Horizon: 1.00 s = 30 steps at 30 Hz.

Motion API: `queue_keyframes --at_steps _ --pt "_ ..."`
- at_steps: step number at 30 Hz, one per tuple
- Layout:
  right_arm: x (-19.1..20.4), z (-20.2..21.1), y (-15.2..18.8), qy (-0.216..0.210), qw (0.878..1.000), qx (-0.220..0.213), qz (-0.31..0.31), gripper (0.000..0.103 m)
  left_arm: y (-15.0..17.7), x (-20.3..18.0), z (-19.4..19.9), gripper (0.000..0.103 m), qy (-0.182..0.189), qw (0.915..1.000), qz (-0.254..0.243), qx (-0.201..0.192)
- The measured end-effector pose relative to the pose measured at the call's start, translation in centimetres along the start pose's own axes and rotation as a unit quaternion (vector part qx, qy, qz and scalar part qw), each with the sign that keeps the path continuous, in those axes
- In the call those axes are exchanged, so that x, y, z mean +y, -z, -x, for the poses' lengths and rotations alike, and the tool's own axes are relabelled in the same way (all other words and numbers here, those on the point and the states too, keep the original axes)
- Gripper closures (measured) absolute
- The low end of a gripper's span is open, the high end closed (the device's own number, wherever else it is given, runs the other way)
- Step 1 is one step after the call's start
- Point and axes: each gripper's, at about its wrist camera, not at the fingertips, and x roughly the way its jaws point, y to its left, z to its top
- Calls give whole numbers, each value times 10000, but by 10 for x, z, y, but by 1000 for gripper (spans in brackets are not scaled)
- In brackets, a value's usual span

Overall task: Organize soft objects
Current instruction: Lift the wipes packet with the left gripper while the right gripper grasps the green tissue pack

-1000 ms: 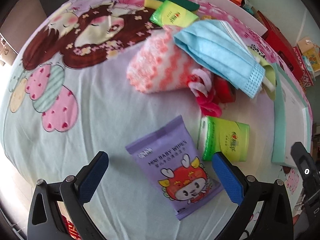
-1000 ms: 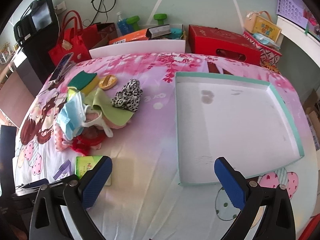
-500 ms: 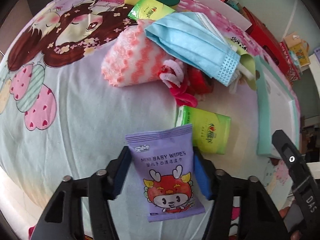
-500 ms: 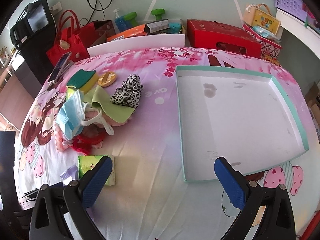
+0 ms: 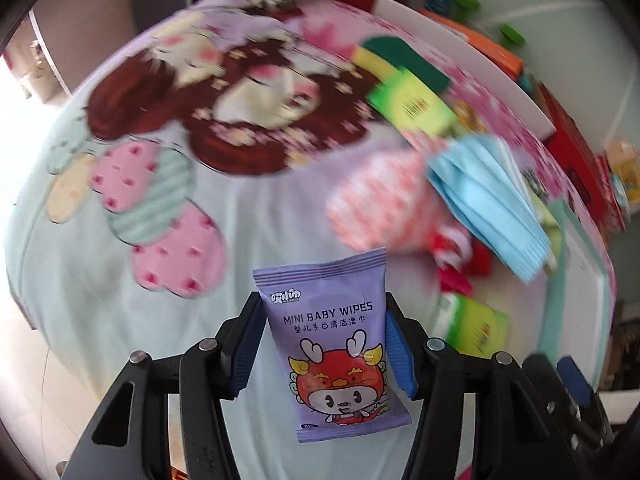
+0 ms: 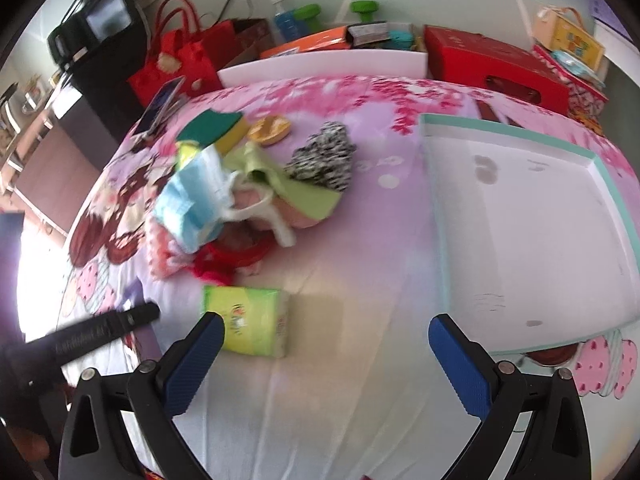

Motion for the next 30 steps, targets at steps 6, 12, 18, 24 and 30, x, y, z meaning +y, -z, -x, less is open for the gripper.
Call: queue_keyframes --at_steps 6,12,18,24,30 --pt "31 -14 5 -131 9993 177 309 0 -13 11 -7 45 45 9998 190 -18" --pt "54 -34 11 -48 9974 392 609 0 -16 25 0 45 13 9996 282 -63" --pt "62 -47 15 197 9956 526 749 0 -16 24 -4 45 84 9997 242 0" --pt "65 -54 14 189 9950 558 812 9 -16 22 -7 45 71 9998 209 23" --pt "67 -54 14 143 9953 546 787 33 -15 20 -9 45 59 9999 145 35"
